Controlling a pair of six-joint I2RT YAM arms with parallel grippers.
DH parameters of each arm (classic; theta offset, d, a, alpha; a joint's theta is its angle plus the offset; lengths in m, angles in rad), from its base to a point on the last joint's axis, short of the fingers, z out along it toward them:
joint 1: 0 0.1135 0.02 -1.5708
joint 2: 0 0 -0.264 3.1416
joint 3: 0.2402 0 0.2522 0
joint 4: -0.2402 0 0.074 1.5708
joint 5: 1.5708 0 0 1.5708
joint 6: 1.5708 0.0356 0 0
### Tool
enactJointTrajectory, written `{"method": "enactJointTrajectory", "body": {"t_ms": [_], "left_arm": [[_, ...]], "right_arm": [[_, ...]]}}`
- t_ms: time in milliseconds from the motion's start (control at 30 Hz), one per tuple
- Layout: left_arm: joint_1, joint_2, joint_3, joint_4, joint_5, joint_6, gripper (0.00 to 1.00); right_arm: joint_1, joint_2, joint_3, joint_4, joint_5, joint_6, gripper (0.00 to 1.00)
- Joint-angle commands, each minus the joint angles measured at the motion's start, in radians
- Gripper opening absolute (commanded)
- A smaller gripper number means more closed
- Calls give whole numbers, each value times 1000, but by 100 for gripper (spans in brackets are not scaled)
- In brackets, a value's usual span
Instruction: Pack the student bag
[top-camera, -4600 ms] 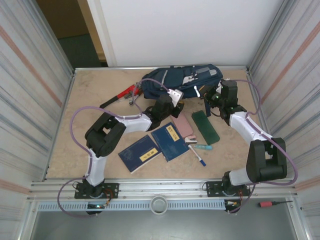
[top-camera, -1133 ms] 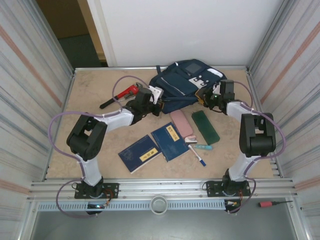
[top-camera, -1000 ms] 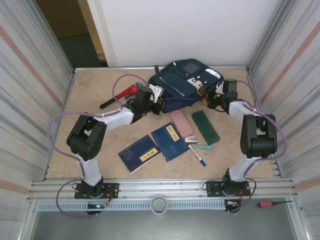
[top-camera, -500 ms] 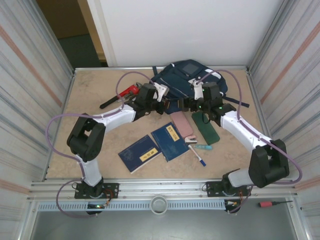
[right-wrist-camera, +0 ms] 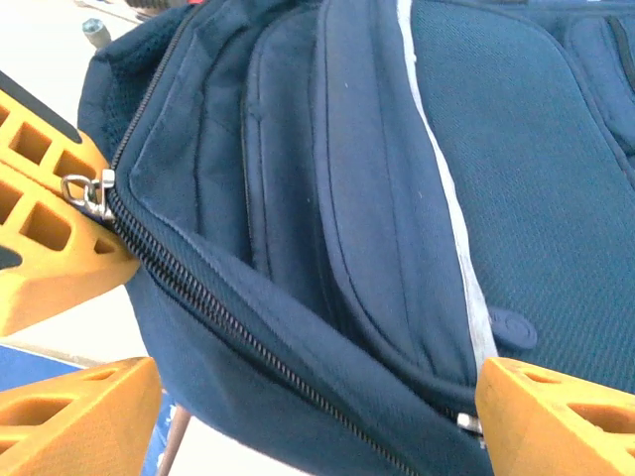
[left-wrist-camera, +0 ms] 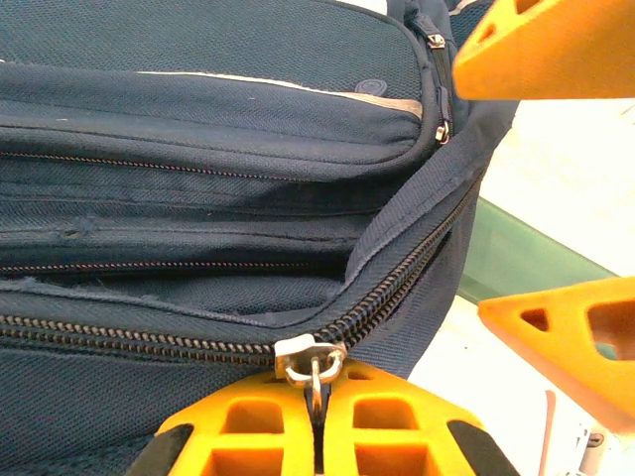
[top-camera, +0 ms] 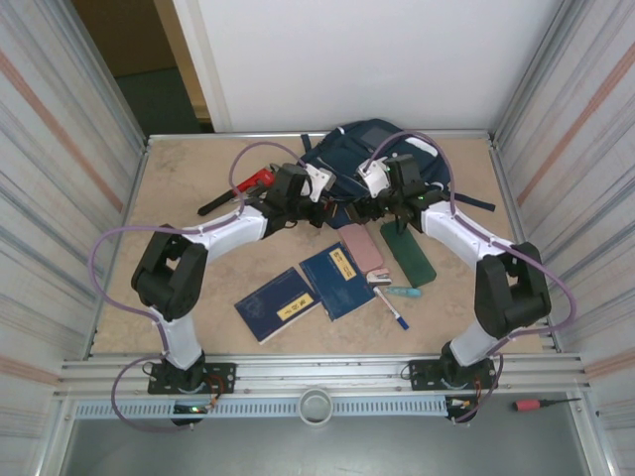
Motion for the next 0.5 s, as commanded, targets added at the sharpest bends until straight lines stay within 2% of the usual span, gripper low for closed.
{"method": "enactJointTrajectory", "body": {"t_ms": [0, 67, 133, 300, 467], "left_arm": [[11, -74, 51, 33, 53, 28, 0], [17, -75, 52, 38, 58, 22, 0], [27, -79, 49, 47, 68, 8, 0], [53, -94, 34, 45, 62, -8, 0], [101, -99, 16, 0, -4, -16, 0]], "right_arm": [[7, 52, 36, -23, -41, -67, 77], [5, 76, 51, -23, -42, -69, 70], [-1, 94, 65, -25, -45, -70, 53], [-43, 84, 67, -16, -36, -43, 20], [-100, 24, 24, 22, -54, -13, 0]]}}
